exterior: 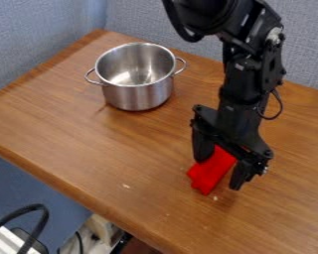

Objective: Put the red object in the metal pot

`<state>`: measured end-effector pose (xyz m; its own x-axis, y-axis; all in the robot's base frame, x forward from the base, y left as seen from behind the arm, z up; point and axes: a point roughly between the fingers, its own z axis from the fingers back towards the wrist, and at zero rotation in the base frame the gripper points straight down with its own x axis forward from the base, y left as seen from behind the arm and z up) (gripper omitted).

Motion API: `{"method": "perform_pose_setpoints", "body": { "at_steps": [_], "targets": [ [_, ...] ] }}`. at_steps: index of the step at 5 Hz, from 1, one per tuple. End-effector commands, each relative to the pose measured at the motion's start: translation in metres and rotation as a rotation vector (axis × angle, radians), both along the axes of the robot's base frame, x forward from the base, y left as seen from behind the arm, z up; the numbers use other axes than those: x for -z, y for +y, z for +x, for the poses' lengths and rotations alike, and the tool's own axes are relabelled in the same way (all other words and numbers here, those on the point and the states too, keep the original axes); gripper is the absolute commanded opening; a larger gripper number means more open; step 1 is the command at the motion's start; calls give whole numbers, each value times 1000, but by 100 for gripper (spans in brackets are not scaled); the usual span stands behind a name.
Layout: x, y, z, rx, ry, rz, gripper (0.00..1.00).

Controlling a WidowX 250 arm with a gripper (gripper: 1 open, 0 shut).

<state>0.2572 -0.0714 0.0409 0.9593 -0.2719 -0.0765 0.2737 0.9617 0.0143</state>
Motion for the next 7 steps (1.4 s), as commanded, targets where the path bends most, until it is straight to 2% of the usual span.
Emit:
{"method": "perform_pose_setpoints", "body": {
  "at_steps": [1,2,3,7],
  "targets": [
    [18,2,-4,17,43,9,100],
    [21,4,-5,15,54,12,100],
    [18,5,-2,6,45,12,0],
    [-7,24,4,-42,19,68,0]
  ]
}}
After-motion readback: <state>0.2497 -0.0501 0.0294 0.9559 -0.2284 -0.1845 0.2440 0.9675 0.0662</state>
